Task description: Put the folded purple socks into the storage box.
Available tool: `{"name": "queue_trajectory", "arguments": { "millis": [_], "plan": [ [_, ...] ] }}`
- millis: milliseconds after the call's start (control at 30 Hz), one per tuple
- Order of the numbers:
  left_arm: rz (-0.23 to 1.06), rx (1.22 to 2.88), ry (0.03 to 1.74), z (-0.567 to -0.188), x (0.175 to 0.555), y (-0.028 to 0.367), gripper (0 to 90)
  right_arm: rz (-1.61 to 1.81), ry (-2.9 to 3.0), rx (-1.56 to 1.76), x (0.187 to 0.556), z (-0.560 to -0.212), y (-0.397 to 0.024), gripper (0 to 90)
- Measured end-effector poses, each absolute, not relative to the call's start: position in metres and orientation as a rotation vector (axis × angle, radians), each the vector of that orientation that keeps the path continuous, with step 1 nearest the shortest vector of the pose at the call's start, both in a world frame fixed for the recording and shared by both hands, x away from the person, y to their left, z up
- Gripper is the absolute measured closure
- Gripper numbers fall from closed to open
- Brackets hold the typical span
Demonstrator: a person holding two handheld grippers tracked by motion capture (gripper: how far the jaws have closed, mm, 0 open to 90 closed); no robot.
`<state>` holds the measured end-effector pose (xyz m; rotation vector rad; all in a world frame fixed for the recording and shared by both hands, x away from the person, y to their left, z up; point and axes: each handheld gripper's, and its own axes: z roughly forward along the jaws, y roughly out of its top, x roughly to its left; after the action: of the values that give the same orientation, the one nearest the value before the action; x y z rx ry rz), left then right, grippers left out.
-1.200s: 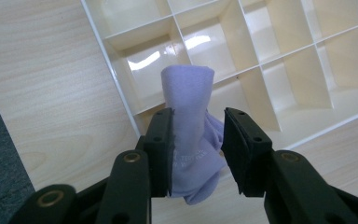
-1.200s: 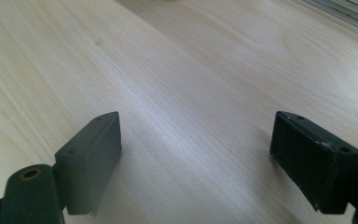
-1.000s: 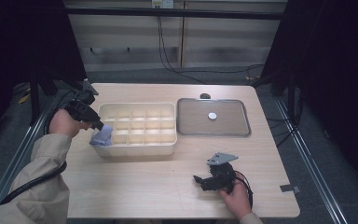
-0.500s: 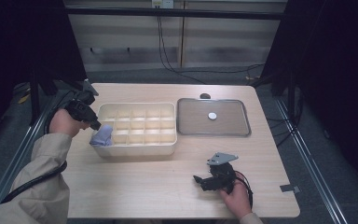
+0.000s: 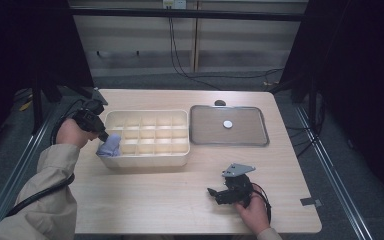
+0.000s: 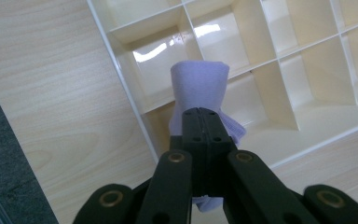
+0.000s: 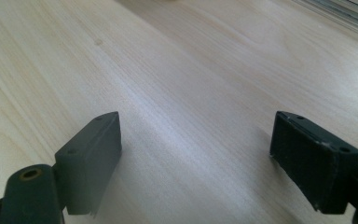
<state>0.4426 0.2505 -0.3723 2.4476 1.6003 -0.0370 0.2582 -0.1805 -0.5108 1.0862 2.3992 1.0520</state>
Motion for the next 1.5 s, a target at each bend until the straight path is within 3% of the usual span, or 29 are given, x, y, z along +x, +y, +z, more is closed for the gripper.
{"name": "queue_trajectory", "arguments": {
  "millis": [433, 1500],
  "plan": [
    [0.005, 2.415, 1.595, -0.378, 0.448, 0.247, 90.0, 1.052, 2.399, 1.087, 0.258, -0.511, -0.181, 16.1],
    [-0.165, 2.466, 1.619, -0.435, 0.433, 0.246, 90.0, 1.051, 2.406, 1.079, 0.257, -0.511, -0.179, 16.1]
  ]
}}
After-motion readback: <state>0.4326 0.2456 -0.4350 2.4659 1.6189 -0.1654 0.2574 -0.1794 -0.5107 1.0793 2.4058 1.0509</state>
